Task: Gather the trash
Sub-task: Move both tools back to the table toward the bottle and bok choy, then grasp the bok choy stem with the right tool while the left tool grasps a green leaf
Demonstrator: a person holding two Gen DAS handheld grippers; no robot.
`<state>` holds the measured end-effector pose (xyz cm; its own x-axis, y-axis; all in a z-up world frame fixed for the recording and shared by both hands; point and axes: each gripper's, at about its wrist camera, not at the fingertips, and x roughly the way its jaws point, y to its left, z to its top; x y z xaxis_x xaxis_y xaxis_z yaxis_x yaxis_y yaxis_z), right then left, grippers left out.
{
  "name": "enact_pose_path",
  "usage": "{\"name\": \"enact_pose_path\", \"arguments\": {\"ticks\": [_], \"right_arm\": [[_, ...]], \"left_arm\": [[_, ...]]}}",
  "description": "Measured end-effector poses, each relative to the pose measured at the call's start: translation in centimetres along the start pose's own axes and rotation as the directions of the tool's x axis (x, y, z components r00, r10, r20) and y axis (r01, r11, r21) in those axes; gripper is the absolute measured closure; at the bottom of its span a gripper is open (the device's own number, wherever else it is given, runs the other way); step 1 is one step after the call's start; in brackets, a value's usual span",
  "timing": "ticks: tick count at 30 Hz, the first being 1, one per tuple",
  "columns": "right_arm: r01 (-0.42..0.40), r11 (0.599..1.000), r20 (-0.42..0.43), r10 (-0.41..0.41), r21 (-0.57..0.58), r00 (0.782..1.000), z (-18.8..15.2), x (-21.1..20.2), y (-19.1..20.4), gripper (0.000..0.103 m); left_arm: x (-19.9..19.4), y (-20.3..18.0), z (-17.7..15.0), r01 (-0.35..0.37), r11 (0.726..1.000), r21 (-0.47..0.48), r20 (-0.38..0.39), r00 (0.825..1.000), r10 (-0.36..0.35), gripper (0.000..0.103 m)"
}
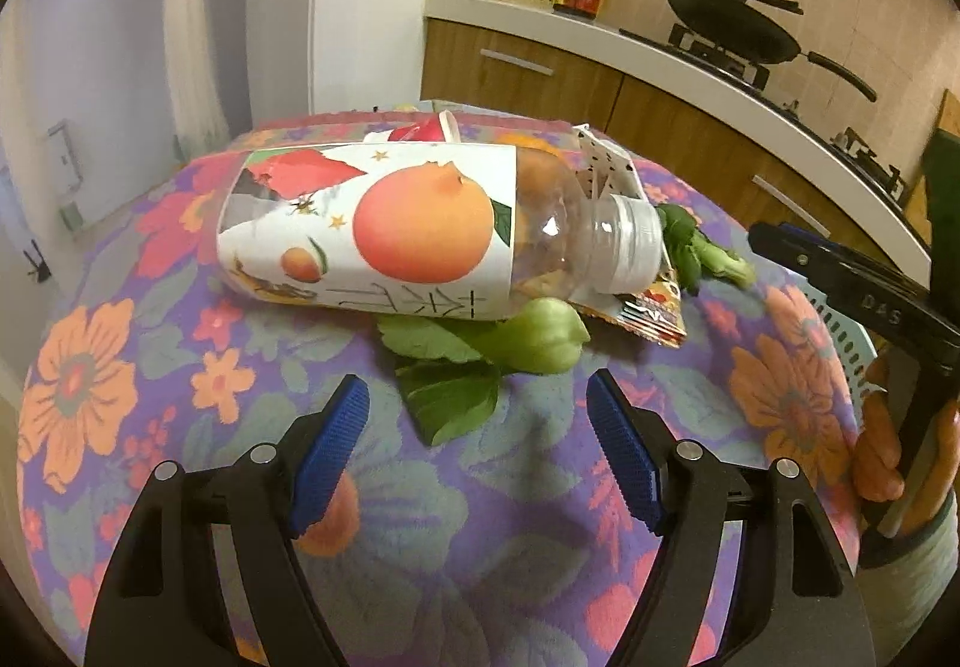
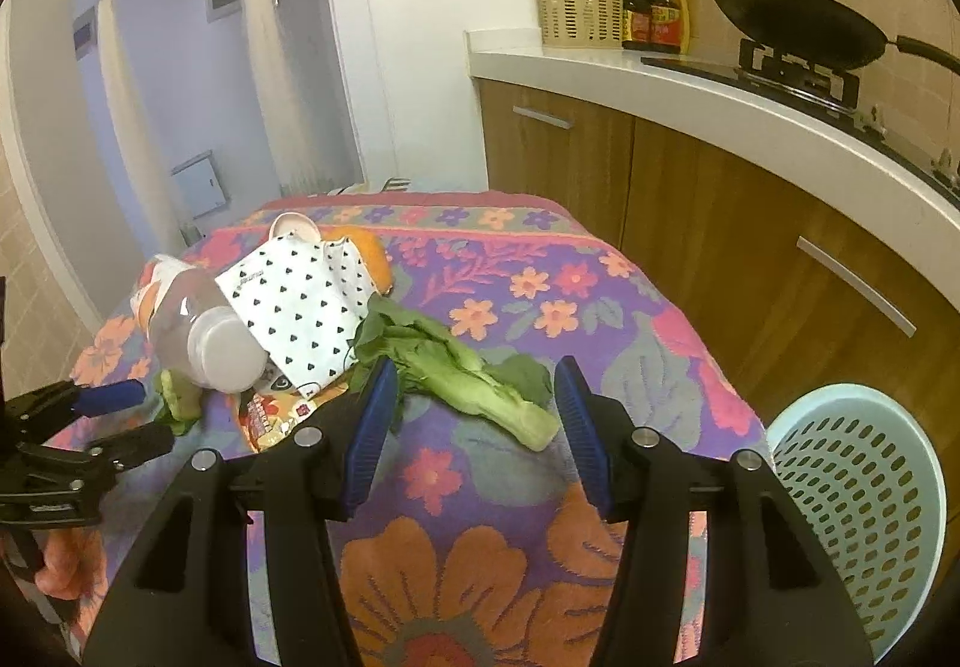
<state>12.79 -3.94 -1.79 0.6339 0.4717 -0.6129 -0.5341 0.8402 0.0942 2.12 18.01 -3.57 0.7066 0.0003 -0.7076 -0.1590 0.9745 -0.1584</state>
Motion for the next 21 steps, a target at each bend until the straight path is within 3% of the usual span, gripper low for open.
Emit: {"name": "enact_pose_path", "arguments": {"ticks": [6, 10, 14, 16, 17, 21], "right_arm": [[0.010, 1.000, -0.020, -0.010, 0.009, 1.000, 0.2, 0.6, -0.2, 0.049], [-0.006, 1.000, -0.029, 0.006, 0.001, 1.000, 0.4, 0.9, -0.2, 0.049], [-0.018, 0.999, 0.001, 0.018, -0.035, 1.000, 0.7, 0.7, -0.1, 0.048], [-0.021, 0.997, 0.005, 0.021, -0.071, 1.000, 0.9, 0.9, 0.1, 0.043], [-0.014, 0.996, 0.000, 0.015, -0.089, 1.000, 1.0, 1.1, 0.2, 0.041], [-0.038, 0.988, -0.074, 0.027, -0.149, 0.997, 1.3, 2.9, 0.2, 0.040]], "left_arm": [[2.2, -1.0, 0.4, -0.047, 0.998, 0.029, -0.062, 0.997, 0.049, 0.046], [2.3, -1.2, 0.2, -0.089, 0.995, 0.045, -0.056, 0.994, 0.091, 0.056], [2.0, -0.9, 0.0, -0.078, 0.996, 0.031, -0.046, 0.996, 0.079, 0.067], [1.8, -0.9, -0.1, -0.092, 0.995, 0.034, -0.043, 0.995, 0.093, 0.076], [1.8, -0.8, -0.2, -0.111, 0.993, 0.035, -0.043, 0.993, 0.112, 0.084], [1.2, 0.0, -0.4, -0.086, 0.996, 0.005, -0.037, 0.996, 0.086, 0.090]]}}
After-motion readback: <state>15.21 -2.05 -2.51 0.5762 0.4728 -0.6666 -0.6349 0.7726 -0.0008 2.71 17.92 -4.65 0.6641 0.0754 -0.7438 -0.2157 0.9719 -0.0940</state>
